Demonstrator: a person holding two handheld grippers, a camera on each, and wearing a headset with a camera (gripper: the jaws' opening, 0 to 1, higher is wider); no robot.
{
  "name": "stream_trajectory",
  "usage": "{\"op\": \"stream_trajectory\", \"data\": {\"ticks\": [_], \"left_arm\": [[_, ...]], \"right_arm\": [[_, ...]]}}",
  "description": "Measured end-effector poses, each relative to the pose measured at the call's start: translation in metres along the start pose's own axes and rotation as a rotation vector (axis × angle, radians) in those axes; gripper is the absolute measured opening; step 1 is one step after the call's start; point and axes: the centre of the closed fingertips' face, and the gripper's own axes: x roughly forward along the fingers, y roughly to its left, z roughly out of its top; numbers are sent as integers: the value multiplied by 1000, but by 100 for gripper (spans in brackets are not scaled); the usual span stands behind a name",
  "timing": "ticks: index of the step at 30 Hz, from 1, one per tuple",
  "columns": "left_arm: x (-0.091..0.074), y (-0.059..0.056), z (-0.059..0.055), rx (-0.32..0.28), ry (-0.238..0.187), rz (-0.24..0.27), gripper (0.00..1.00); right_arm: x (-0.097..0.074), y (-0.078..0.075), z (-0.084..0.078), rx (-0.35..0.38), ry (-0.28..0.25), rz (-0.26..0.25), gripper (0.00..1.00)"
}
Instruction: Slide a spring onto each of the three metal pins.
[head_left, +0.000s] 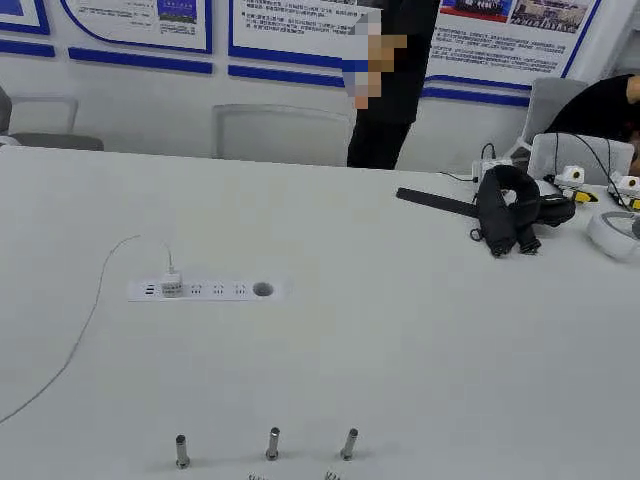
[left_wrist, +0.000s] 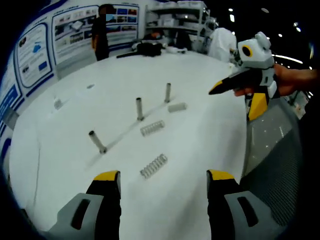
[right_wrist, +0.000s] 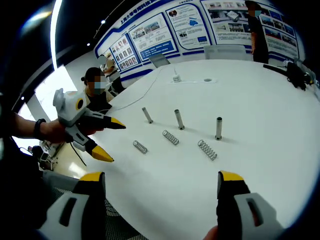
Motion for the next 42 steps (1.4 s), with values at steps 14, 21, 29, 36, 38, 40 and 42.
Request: {"op": "stream_trajectory", "data": {"ticks": [14, 21, 29, 36, 38, 40, 42], "left_arm": [[24, -5, -6, 43, 50, -80, 67], [35, -5, -10, 63, 74, -112, 58], [44, -1, -16, 104, 111, -108, 45], [47, 3, -22, 162, 145, -93, 30], [47, 5, -24, 182, 151, -85, 25], [45, 7, -25, 207, 160, -68, 21], [44, 7, -26, 207, 166, -68, 15]], "right_arm": [[-1, -3, -2, 14, 1, -6, 94], [-3, -6, -4, 22, 0, -11, 94], [-3, -7, -3, 24, -1, -13, 94], [-3, -6, -3, 24, 0, -11, 94], [-2, -5, -3, 23, -1, -8, 94], [-2, -4, -3, 21, -1, -6, 94], [-2, -3, -2, 18, -2, -3, 94]]}}
